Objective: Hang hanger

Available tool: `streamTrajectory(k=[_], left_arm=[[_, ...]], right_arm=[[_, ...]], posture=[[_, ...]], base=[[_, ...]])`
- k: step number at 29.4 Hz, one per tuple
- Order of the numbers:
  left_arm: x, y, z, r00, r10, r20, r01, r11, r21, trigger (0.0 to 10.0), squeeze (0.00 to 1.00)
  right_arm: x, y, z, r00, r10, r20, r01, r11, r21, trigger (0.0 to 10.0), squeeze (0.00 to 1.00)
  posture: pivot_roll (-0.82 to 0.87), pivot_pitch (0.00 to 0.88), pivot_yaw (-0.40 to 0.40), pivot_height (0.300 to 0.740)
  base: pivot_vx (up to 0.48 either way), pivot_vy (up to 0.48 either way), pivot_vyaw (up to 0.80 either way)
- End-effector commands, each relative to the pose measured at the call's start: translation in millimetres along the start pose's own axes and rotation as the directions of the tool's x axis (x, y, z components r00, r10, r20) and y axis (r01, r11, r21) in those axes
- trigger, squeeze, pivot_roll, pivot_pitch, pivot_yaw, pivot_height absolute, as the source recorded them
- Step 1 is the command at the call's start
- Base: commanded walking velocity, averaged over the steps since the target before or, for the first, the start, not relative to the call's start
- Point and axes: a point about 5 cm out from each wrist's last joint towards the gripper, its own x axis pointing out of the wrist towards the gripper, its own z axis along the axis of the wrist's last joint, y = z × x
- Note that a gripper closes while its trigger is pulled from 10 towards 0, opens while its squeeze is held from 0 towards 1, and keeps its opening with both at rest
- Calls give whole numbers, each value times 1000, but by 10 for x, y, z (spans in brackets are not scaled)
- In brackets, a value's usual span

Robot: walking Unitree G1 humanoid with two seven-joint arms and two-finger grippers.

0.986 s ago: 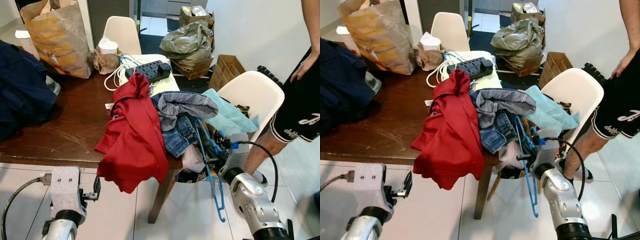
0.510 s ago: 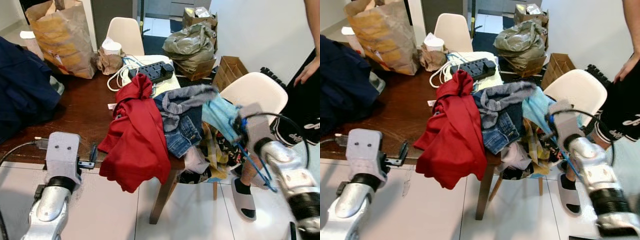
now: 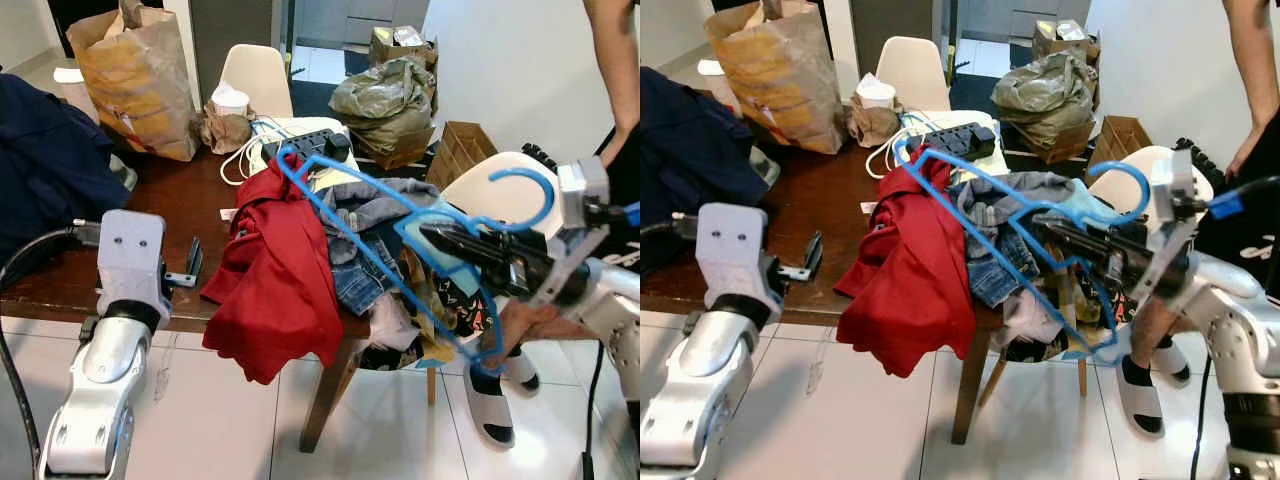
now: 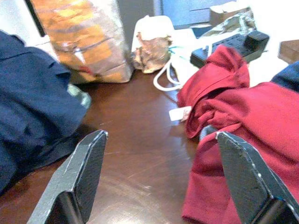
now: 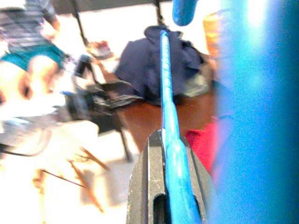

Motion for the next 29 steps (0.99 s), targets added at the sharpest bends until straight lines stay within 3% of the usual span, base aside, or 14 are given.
streamTrajectory(k=[1, 2, 5, 6, 7, 8, 9, 11, 12, 14, 16, 18, 23, 29], left_arm=[[9, -16, -20, 1000, -17, -18, 17, 1000, 0, 10000, 0], [5, 9, -19, 1000, -6, -19, 6, 1000, 6, 10000, 0], [2, 28, -20, 1000, 2, -21, -2, 1000, 10, 10000, 0], [-8, 60, -49, 999, 22, -33, -22, 1000, 18, 10000, 0], [-8, 60, -49, 999, 22, -33, -22, 1000, 18, 10000, 0], [-39, 96, -109, 997, 45, -59, -43, 998, 34, 10000, 0], [-39, 96, -109, 997, 45, -59, -43, 998, 34, 10000, 0], [-193, 156, -284, 988, 84, -130, -74, 994, 84, 10000, 0], [-193, 156, -284, 988, 84, -130, -74, 994, 84, 10000, 0], [-323, 194, -364, 979, 117, -167, -104, 991, 86, 10000, 0], [-348, 204, -376, 977, 127, -174, -112, 989, 94, 10000, 0], [-348, 211, -373, 976, 131, -173, -115, 988, 98, 10000, 0], [-170, 176, -197, 986, 134, -99, -124, 987, 101, 10000, 0], [-48, 99, -60, 993, 112, -44, -108, 989, 97, 10000, 0]], right_arm=[[-1, -6, 103, 998, -17, 62, 18, 1000, -26, 9020, 0], [99, -66, 74, 991, -94, 98, 97, 995, -27, 10000, 0], [172, -104, 50, 982, -147, 120, 151, 988, -23, 10000, 0], [288, -128, -51, 973, -208, 104, 207, 978, 18, 10000, 0], [288, -128, -51, 973, -208, 104, 207, 978, 18, 10000, 0], [440, -125, -220, 960, -268, 82, 263, 963, 67, 10000, 0], [440, -125, -220, 960, -268, 82, 263, 963, 67, 10000, 0], [732, -94, -703, 900, -434, -28, 433, 889, 145, 10000, 0], [732, -94, -703, 900, -434, -28, 433, 889, 145, 10000, 0], [823, -102, -1013, 820, -560, -119, 572, 797, 192, 10000, 0], [832, -113, -1071, 799, -586, -134, 601, 773, 203, 10000, 0], [850, -130, -1092, 786, -601, -143, 618, 762, 194, 10000, 0], [904, -263, -1003, 776, -619, -125, 630, 769, 103, 10000, 0], [999, -252, -949, 798, -593, -110, 601, 796, 75, 10000, 0]], posture=[[-21, 68, -65, 740], [-24, 69, -63, 740], [-24, 69, -63, 740], [-26, 69, -61, 740], [-26, 69, -61, 740], [-22, 72, -62, 740], [-22, 72, -62, 740], [-3, 81, -67, 740], [-3, 81, -67, 740], [4, 80, -73, 740], [12, 78, -72, 740], [11, 69, -72, 740], [1, 26, -55, 740], [2, 0, -36, 740]], base=[[0, 0, 0], [0, 0, 0], [0, 0, 0], [0, 0, 0], [0, 0, 0], [0, 0, 0], [0, 0, 0], [0, 0, 0], [0, 0, 0], [0, 0, 0], [0, 0, 0], [0, 0, 0], [0, 0, 0], [0, 0, 0]])
